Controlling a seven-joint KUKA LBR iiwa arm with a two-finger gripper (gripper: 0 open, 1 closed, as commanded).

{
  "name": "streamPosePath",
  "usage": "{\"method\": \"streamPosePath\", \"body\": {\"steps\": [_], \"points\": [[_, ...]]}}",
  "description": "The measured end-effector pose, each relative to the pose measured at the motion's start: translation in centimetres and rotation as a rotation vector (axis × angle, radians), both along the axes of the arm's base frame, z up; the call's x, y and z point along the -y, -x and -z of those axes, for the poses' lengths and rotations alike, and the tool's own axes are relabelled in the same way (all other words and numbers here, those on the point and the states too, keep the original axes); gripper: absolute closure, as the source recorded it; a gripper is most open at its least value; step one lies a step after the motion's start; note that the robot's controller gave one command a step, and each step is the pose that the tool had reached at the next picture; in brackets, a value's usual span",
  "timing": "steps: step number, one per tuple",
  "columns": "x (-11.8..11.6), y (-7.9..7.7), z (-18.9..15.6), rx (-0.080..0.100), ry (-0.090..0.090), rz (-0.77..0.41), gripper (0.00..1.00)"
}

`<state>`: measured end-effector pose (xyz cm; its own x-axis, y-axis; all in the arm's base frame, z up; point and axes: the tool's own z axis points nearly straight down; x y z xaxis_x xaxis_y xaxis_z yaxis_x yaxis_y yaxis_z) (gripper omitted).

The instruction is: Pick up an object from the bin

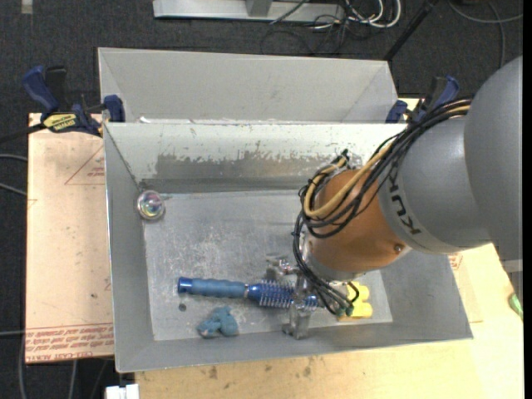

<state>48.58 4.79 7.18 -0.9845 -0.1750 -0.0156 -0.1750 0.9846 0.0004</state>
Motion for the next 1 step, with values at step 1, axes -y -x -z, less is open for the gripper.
{"method": "streamPosePath", "body": {"steps": [1], "points": [[-0.05,-0.23,-0.09,0.007,-0.002,0.003,0.0]]}}
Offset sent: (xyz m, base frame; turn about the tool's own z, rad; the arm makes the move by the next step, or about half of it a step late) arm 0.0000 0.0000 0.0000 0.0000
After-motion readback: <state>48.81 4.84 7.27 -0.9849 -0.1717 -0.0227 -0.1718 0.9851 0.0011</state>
